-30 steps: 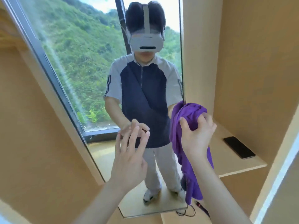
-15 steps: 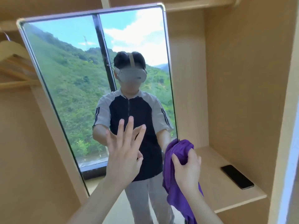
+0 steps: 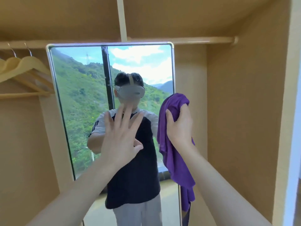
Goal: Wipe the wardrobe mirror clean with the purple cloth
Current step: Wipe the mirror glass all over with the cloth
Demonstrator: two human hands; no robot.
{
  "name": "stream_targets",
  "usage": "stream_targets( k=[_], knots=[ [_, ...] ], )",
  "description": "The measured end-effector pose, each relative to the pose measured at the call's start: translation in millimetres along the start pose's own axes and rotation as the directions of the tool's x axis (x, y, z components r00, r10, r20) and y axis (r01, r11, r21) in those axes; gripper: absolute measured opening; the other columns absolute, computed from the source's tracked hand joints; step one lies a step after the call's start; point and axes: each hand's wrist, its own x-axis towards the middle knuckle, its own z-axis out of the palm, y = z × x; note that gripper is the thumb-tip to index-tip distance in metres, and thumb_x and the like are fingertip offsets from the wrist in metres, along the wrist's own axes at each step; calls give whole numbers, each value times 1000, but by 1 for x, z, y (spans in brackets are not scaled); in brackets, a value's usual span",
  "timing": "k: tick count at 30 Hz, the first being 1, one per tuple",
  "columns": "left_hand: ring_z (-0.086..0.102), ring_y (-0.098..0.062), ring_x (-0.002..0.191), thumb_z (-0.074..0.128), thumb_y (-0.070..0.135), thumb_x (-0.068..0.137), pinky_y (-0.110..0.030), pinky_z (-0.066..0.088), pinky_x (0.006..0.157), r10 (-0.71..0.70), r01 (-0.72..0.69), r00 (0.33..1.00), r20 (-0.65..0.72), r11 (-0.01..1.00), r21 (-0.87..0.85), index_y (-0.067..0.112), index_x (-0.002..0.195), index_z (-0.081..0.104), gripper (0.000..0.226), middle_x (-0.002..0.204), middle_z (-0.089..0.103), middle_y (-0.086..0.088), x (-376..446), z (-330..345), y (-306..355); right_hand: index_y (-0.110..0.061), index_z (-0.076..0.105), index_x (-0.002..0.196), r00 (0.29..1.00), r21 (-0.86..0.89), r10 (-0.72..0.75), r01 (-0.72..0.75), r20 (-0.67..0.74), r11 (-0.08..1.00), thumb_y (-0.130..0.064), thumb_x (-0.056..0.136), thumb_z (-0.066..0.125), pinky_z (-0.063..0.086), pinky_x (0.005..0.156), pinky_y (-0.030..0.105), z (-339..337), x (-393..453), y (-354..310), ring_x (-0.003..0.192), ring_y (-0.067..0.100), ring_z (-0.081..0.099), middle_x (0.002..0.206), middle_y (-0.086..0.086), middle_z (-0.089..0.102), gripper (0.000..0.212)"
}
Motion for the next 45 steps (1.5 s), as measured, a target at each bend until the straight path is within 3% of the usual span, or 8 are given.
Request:
stream_targets(
  k=[8,14,18,24,27,34,40,45],
  knots=[
    [-22,-39,154,65,86,65,-70,2,118,-105,105,993,-46,994,-1,32,161,-8,132,167,-26,-9,81,-48,-46,-18,40,93,984,-103,-40,59,175,993,-25,102,50,40,72,25,-8,-21,35,79,7,49,91,-1,47,15],
    [-28,-37,152,60,87,68,-69,-2,119,-78,77,995,-57,997,-19,34,160,-16,130,166,-31,-7,78,-39,-49,-10,41,93,984,-70,-140,148,113,986,-23,104,46,34,66,28,0,86,-43,76,15,46,96,7,48,17],
    [-33,-36,150,58,85,71,-68,-6,119,-71,69,995,-67,997,-26,34,159,-19,127,164,-33,-8,80,-43,-50,-9,42,98,971,-74,-226,232,79,970,-23,104,46,42,77,39,4,152,-95,92,28,52,105,10,49,16],
    [-16,-39,155,61,86,64,-70,4,119,-66,63,994,-86,998,-31,31,162,-4,130,170,-17,-10,80,-35,-51,-14,37,82,822,-338,-521,569,228,750,-17,102,44,37,72,42,0,180,-108,91,35,49,87,3,45,21],
    [-29,-36,151,60,85,69,-67,-5,119,-67,64,995,-76,997,-45,35,159,-16,128,165,-31,-7,82,-39,-50,-17,37,83,725,-416,-604,686,331,596,-26,103,46,33,75,41,2,176,-124,93,37,52,90,8,55,24],
    [-27,-35,153,61,81,73,-65,-4,120,-92,89,995,-42,994,-68,29,160,-3,120,169,-22,-7,80,-45,-46,-22,41,93,616,-419,-617,787,489,453,-57,95,52,38,94,42,36,153,-162,108,30,54,110,7,62,37],
    [-31,-31,151,63,47,82,-64,-5,122,-81,75,995,-55,991,-106,36,158,-13,108,165,-32,-2,78,-45,-52,-22,37,87,710,-435,-572,704,411,561,-42,102,46,38,86,45,16,166,-138,106,35,56,105,10,62,27],
    [-33,-31,151,59,79,77,-59,-11,120,-71,67,997,-44,995,-68,38,156,-22,121,163,-36,-1,77,-49,-53,-13,43,88,816,-419,-516,577,261,701,-11,97,48,37,74,41,-9,173,-98,96,39,51,105,14,55,10]
  ],
)
